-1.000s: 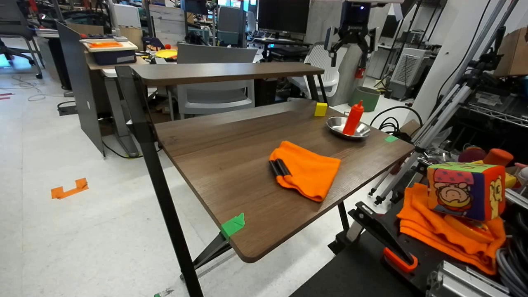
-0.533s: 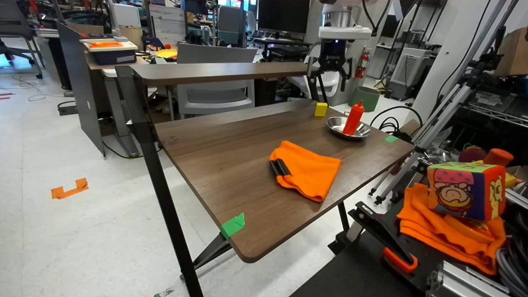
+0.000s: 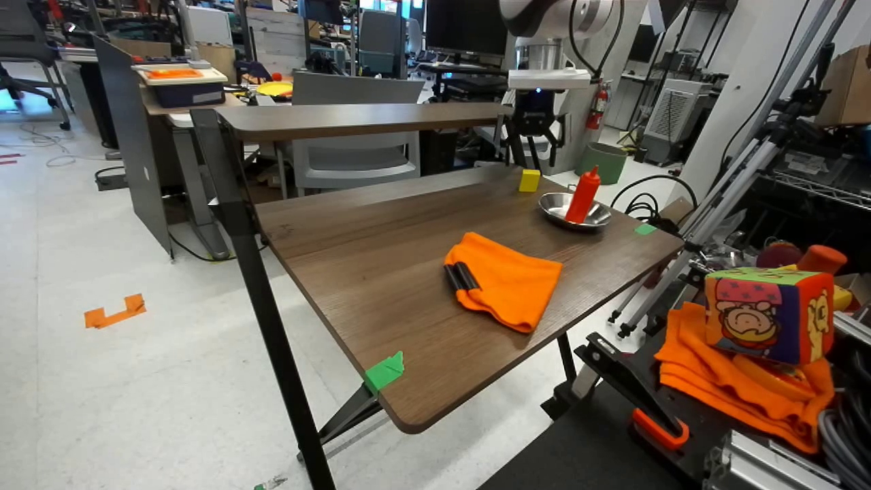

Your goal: Move the yellow object to the left

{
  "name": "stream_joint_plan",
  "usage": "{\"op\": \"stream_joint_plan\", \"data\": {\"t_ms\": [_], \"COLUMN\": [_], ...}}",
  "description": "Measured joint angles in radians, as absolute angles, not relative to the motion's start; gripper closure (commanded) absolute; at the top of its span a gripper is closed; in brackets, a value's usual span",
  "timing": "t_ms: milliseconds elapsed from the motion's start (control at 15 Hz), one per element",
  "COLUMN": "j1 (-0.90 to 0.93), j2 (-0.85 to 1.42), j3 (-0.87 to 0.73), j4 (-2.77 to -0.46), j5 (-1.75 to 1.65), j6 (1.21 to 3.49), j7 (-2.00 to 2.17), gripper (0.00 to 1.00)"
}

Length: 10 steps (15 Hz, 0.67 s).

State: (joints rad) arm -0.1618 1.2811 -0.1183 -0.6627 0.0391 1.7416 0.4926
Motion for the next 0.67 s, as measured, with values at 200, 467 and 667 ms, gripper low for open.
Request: {"op": "stream_joint_plan", "data": {"t_ms": [200, 467, 667], "j1": [-0.162, -0.163, -0.163], "j2": [1.322, 1.363, 1.376], "j3": [-0.128, -0.144, -0.154], "j4": [-0.607, -0.555, -0.551], "j5": [0.034, 0.024, 0.023], "j6": [1.704, 1.687, 1.687], "j7": [0.497, 0.512, 0.525], "gripper": [0.00, 0.00, 0.35]}}
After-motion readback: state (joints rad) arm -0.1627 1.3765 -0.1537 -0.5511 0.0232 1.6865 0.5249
